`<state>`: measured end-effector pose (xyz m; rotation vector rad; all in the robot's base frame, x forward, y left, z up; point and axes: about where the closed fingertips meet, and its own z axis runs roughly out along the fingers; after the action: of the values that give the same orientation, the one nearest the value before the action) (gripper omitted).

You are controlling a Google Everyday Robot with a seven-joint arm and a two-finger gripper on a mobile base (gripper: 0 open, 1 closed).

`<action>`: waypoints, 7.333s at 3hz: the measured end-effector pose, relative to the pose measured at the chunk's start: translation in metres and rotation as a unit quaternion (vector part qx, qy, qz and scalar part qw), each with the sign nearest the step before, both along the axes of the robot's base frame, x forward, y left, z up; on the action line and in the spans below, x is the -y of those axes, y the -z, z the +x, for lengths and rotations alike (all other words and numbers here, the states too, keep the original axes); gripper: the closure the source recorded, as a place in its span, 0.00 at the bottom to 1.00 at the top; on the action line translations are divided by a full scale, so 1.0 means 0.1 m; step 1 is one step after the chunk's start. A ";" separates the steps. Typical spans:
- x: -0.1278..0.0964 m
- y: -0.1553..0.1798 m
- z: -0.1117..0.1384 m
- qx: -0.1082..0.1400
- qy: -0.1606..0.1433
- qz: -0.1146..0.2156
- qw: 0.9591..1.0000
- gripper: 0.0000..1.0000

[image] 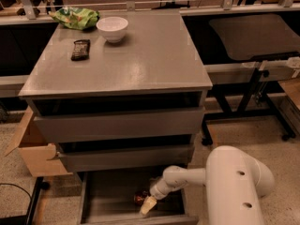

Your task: Pick coke can from bottom drawer and place on counter

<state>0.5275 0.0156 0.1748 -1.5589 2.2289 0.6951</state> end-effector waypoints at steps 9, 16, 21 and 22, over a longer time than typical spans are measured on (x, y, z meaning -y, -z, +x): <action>0.15 -1.25 -0.51 0.078 -0.133 0.086 0.984 1.00; 0.37 -3.71 -0.73 0.314 -0.192 -0.015 0.930 1.00; 0.62 -5.58 -0.35 0.471 -0.225 -0.083 0.849 1.00; 0.58 -5.98 -0.24 0.491 -0.247 -0.100 0.829 1.00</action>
Offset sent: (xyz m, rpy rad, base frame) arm 0.0273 -0.0049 -0.0652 -0.0850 0.0166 -0.0239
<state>0.5035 -0.0426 0.7730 -1.9765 1.1522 -0.2612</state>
